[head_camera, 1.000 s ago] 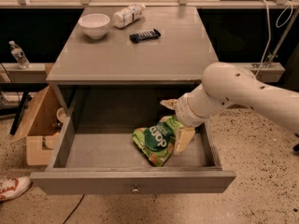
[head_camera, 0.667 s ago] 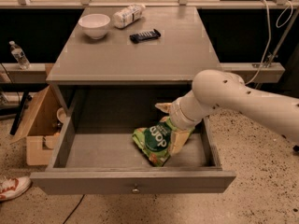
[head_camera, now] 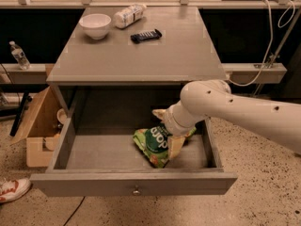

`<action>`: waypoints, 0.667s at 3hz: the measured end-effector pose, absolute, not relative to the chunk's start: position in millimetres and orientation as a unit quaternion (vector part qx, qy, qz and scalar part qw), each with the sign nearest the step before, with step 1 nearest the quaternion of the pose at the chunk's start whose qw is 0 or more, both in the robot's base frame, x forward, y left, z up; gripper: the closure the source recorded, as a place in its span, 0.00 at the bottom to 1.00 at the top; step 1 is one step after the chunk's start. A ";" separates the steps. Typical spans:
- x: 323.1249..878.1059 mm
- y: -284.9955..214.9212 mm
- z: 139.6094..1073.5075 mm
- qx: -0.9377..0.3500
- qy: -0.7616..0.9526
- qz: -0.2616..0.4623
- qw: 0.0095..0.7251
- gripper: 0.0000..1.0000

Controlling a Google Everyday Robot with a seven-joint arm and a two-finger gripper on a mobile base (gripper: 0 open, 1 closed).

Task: Pick green rice chip bag from top drawer and place on counter

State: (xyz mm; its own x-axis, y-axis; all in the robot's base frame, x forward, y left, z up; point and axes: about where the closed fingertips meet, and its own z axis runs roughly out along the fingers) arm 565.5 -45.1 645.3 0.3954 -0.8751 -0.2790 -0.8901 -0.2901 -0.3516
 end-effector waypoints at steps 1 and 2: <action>573.2 -59.5 634.5 -0.802 0.555 0.009 0.220 0.26; 574.2 -65.7 627.1 -0.803 0.556 0.013 0.212 0.50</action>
Offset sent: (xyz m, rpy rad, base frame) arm 0.0113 -0.0291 -0.0244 -0.0441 0.0318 -0.0127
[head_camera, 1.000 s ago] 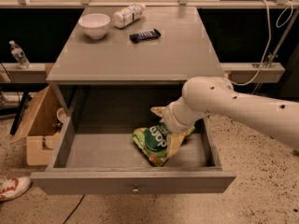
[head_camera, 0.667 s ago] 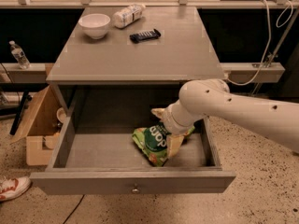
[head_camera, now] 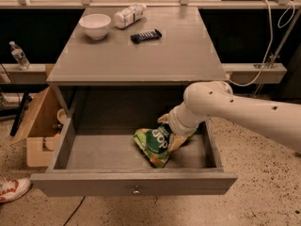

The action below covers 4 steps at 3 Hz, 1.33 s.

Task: Pick green rice chip bag from top drawer and place on counter

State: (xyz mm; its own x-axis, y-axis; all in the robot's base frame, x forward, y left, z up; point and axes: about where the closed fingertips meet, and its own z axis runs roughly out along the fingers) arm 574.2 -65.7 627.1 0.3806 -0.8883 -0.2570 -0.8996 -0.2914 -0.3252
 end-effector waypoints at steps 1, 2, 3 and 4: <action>569.8 -64.7 635.9 -0.805 0.550 0.029 0.221 0.81; 567.2 -85.2 682.0 -0.788 0.546 0.051 0.280 1.00; 559.5 -143.1 776.8 -0.765 0.539 0.056 0.349 1.00; 558.2 -181.4 841.0 -0.750 0.543 0.049 0.374 1.00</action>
Offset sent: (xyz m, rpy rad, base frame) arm -0.0139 -0.0667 0.1191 0.3365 -0.0670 -0.0078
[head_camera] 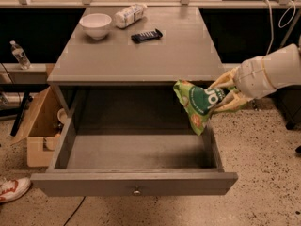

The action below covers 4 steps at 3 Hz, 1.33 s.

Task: Pick green rice chip bag from top drawer and place on counter

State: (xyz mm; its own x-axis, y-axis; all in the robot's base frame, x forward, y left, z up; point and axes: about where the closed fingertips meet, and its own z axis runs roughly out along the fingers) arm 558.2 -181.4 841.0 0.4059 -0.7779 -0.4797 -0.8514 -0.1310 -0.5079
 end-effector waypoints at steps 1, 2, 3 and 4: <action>560.8 -180.2 846.9 -0.751 0.539 0.048 0.379 1.00; 561.5 -180.0 847.5 -0.750 0.539 0.049 0.381 1.00; 605.9 -190.9 897.3 -0.745 0.527 0.000 0.408 1.00; 647.6 -196.5 936.3 -0.738 0.524 -0.038 0.423 1.00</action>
Offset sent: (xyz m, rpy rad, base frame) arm 0.0063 -0.0017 0.0111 0.0330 -0.0203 -0.0027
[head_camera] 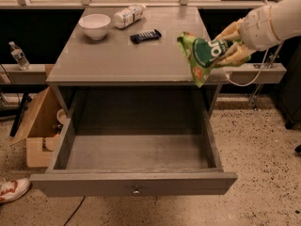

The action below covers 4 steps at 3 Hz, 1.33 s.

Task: Pick green rice chip bag from top drawer and place on counter

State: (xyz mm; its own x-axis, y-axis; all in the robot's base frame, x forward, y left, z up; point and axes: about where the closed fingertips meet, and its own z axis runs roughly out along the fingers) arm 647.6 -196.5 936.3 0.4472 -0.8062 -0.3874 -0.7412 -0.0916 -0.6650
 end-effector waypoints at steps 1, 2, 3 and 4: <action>713.2 -190.6 933.9 -0.701 0.570 -0.061 0.424 1.00; 749.0 -179.2 921.5 -0.664 0.614 -0.059 0.422 1.00; 778.4 -163.4 913.6 -0.631 0.645 -0.052 0.428 1.00; 801.5 -149.9 906.7 -0.611 0.662 -0.038 0.432 0.82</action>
Offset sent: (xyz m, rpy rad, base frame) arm 0.1427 0.0249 -0.0233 0.0851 0.0822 -0.3619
